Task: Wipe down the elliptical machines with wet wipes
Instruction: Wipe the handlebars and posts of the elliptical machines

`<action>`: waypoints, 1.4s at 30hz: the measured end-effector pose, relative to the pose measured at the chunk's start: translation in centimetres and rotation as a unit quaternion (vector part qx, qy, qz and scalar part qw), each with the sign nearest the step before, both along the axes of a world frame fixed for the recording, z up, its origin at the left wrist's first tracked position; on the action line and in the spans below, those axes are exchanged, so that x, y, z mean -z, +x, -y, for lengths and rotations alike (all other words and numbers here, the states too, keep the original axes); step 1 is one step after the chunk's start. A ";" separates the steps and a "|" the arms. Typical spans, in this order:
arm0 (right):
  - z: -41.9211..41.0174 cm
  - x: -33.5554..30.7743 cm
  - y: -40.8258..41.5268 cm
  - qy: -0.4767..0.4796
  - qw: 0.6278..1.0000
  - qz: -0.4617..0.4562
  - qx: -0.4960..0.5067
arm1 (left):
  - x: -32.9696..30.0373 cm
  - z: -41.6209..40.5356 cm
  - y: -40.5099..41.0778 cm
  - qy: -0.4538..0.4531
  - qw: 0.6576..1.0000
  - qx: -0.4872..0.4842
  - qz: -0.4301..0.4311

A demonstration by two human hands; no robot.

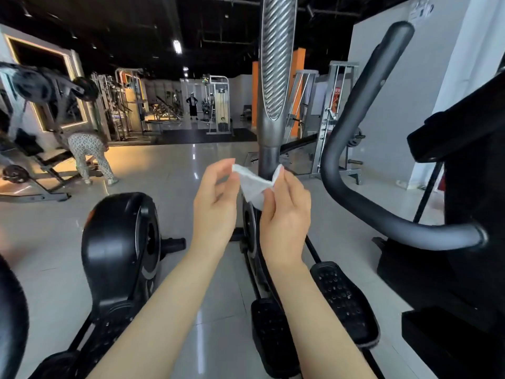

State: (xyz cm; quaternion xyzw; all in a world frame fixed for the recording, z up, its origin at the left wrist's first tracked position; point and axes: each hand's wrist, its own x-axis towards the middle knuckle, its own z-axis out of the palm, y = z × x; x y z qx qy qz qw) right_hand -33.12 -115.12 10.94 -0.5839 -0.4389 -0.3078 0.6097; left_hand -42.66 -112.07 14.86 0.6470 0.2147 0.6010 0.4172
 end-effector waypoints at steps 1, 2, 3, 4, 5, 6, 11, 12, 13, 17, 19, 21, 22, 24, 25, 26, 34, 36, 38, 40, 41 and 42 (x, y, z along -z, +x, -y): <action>0.4 1.3 0.0 -0.019 1.000 0.010 -0.008 | 0.0 0.3 0.1 -0.014 1.000 0.004 -0.005; 0.6 2.0 0.0 -0.030 0.999 0.017 -0.016 | 0.1 0.5 0.3 -0.028 1.000 0.008 -0.004; 0.8 2.1 0.2 -0.028 0.999 0.019 -0.027 | 0.1 0.8 0.5 -0.037 0.999 0.011 0.000; 0.7 1.6 0.4 -0.010 0.999 0.009 -0.042 | 0.0 1.0 0.7 -0.039 0.999 0.008 0.005; 0.7 0.5 0.5 0.013 0.998 -0.012 -0.060 | -0.2 1.2 0.8 -0.036 0.999 0.003 0.010; 0.6 -1.0 0.3 0.035 0.996 -0.039 -0.077 | -0.5 1.2 0.8 -0.033 0.999 0.000 0.017; 0.1 -7.5 1.0 0.126 0.988 0.036 -0.081 | -3.1 0.8 -0.1 0.001 1.000 -0.004 0.031; -0.3 -7.7 1.6 0.129 0.987 0.084 -0.047 | -3.6 0.7 -0.3 0.006 0.999 -0.006 0.035; -0.7 -7.4 2.1 0.129 0.984 0.121 -0.015 | -4.0 0.5 -0.4 0.011 0.999 -0.005 0.036; -2.4 -6.1 1.2 0.070 0.987 0.145 -0.015 | -5.4 0.5 -0.2 0.057 0.998 0.009 0.016; -3.0 -7.4 1.0 0.050 0.986 0.156 -0.036 | -6.1 0.6 0.1 0.091 0.996 0.001 0.003; -3.1 -10.2 1.6 0.046 0.982 0.175 -0.046 | -7.2 0.5 0.2 0.105 0.995 -0.002 0.002; -2.9 -12.0 2.0 0.047 0.980 0.181 -0.061 | -7.9 0.4 0.3 0.106 0.994 0.001 0.007; -2.3 -15.5 2.9 0.041 0.972 0.211 -0.099 | -9.4 0.0 0.4 0.118 0.993 -0.001 0.012; -2.1 -17.3 3.3 0.038 0.965 0.235 -0.105 | -10.1 -0.1 0.5 0.127 0.992 -0.002 0.014; -2.0 -19.1 3.7 0.037 0.960 0.259 -0.101 | -10.9 -0.3 0.7 0.136 0.991 -0.002 0.013; 0.3 -34.6 5.9 0.029 0.946 0.322 -0.016 | -16.5 -1.3 2.1 0.146 0.988 0.041 0.025; 0.6 -34.6 5.7 0.027 0.948 0.318 -0.010 | -17.7 -1.3 2.2 0.150 0.986 0.052 0.042; 0.6 -32.4 5.8 0.021 0.941 0.337 -0.006 | -18.7 -1.1 2.3 0.162 0.983 0.064 0.056; 0.6 -29.9 6.3 0.004 0.931 0.365 -0.007 | -19.7 -0.9 2.9 0.173 0.980 0.067 0.069; 0.7 -29.5 6.6 -0.006 0.928 0.374 -0.007 | -20.2 -0.8 3.2 0.177 0.979 0.064 0.077; 0.8 -29.7 6.8 -0.012 0.925 0.380 -0.004 | -20.8 -0.6 3.5 0.183 0.977 0.059 0.086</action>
